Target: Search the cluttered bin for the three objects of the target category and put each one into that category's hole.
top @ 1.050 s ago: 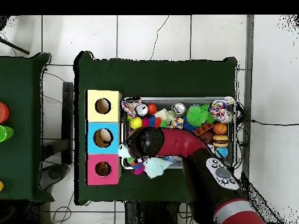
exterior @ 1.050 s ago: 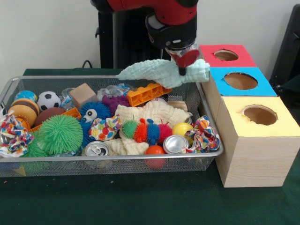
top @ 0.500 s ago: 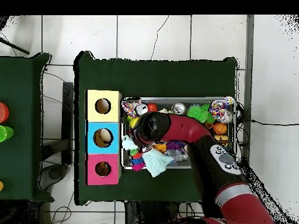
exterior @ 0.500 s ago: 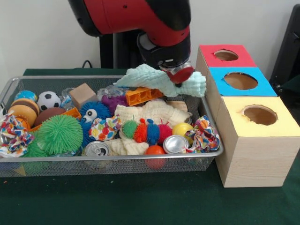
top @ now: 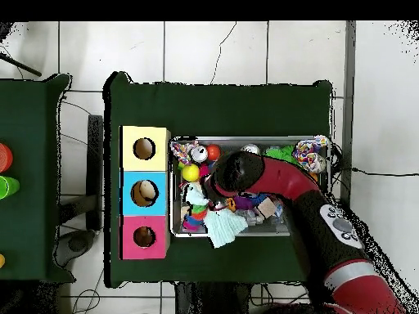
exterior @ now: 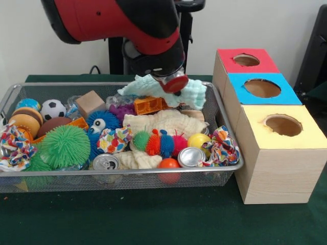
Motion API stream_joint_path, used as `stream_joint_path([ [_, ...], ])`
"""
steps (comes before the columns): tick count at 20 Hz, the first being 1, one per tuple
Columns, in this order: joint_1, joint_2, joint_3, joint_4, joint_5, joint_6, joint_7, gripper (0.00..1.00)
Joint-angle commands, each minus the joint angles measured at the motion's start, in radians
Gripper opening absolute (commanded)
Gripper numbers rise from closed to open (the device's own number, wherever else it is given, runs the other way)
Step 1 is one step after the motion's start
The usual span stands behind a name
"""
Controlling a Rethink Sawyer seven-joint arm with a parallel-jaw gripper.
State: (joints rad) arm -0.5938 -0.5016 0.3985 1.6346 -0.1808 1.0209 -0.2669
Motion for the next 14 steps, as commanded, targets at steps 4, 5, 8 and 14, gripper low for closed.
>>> stream_joint_path([
  [4,-0.099,-0.017,0.076,-0.015,-0.139,0.082,-0.096,0.00],
  [5,-0.103,-0.022,0.083,-0.017,-0.148,0.090,-0.106,0.00],
  [8,-0.109,-0.008,0.097,-0.051,-0.172,0.117,-0.124,0.00],
  [14,-0.102,0.041,0.122,-0.124,-0.207,0.144,-0.120,0.00],
])
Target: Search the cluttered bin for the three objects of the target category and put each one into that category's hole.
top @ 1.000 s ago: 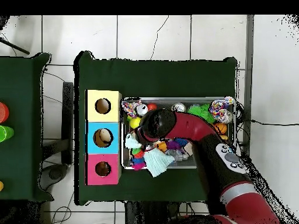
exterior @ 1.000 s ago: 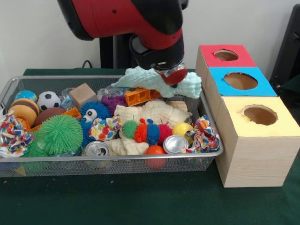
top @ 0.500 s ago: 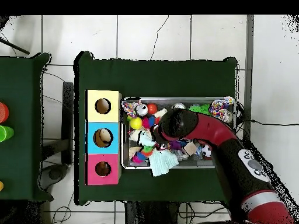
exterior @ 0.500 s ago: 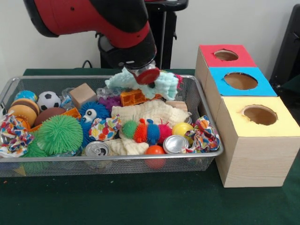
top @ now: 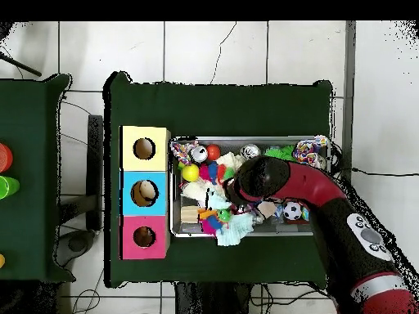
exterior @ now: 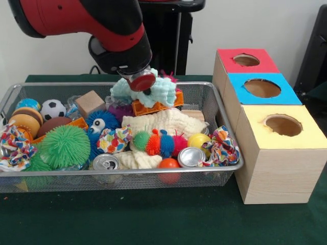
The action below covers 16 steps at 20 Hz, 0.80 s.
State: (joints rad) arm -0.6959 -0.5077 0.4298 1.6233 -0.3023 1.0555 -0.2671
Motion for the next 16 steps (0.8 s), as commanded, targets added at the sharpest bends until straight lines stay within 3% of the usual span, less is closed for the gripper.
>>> stream_joint_path([
  [1,0.004,0.054,0.094,-0.116,-0.089,0.107,-0.112,0.00],
  [8,0.010,0.132,0.108,-0.209,-0.129,0.128,-0.120,0.00],
  [16,0.031,0.268,0.124,-0.438,-0.169,0.238,-0.187,0.00],
])
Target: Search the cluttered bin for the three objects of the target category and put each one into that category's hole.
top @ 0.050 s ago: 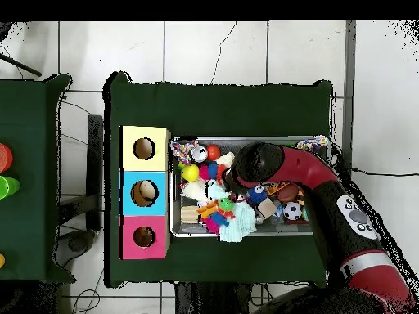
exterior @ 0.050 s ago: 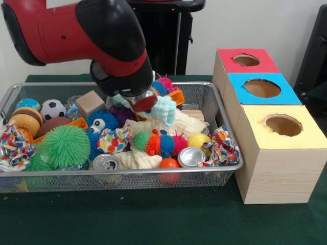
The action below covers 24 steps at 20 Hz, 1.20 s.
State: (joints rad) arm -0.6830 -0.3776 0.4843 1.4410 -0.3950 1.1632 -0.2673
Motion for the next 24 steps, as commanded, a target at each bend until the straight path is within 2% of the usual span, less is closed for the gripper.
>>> stream_joint_path([
  [1,0.022,0.160,0.072,-0.292,-0.082,0.144,-0.196,0.00],
  [8,0.049,0.285,0.091,-0.512,-0.117,0.246,-0.238,0.00],
  [12,0.051,0.315,0.101,-0.571,-0.136,0.280,-0.265,0.00],
  [14,0.041,0.314,0.103,-0.561,-0.141,0.276,-0.269,0.00],
  [15,0.031,0.295,0.102,-0.524,-0.141,0.260,-0.261,0.00],
  [17,0.022,0.286,0.103,-0.503,-0.145,0.247,-0.257,0.00],
  [24,0.004,0.267,0.095,-0.456,-0.142,0.228,-0.239,0.00],
])
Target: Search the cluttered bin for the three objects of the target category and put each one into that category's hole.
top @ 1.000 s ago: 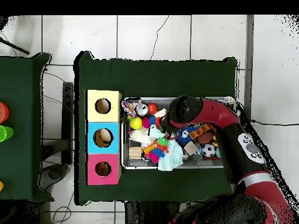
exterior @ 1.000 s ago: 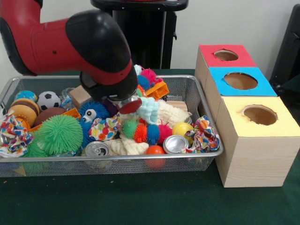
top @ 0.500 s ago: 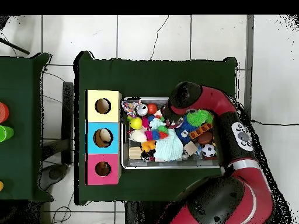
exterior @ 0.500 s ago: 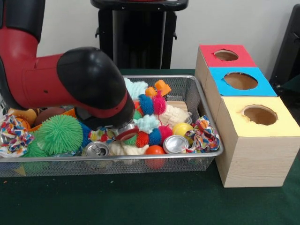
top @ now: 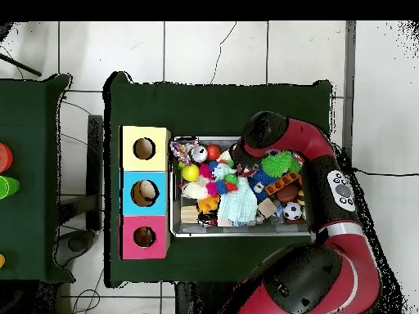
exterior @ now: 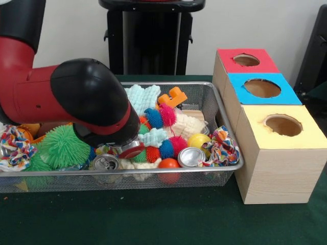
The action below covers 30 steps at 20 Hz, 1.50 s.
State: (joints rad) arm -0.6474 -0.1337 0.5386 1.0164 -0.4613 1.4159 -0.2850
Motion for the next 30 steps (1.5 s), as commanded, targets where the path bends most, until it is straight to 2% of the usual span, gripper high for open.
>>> stream_joint_path([
  [1,-0.034,0.023,0.036,-0.031,-0.083,-0.033,-0.221,0.00],
  [10,-0.075,-0.016,0.030,0.077,-0.088,-0.103,-0.193,0.00],
  [18,-0.073,-0.022,0.037,0.145,-0.092,-0.160,-0.139,0.00],
  [21,-0.057,-0.042,0.034,0.174,-0.084,-0.170,-0.091,0.00],
  [23,-0.051,-0.078,0.017,0.223,-0.068,-0.178,-0.008,0.00],
  [26,-0.061,-0.176,-0.002,0.393,-0.026,-0.242,0.153,0.00],
  [30,-0.074,-0.267,-0.010,0.568,0.003,-0.359,0.273,0.00],
])
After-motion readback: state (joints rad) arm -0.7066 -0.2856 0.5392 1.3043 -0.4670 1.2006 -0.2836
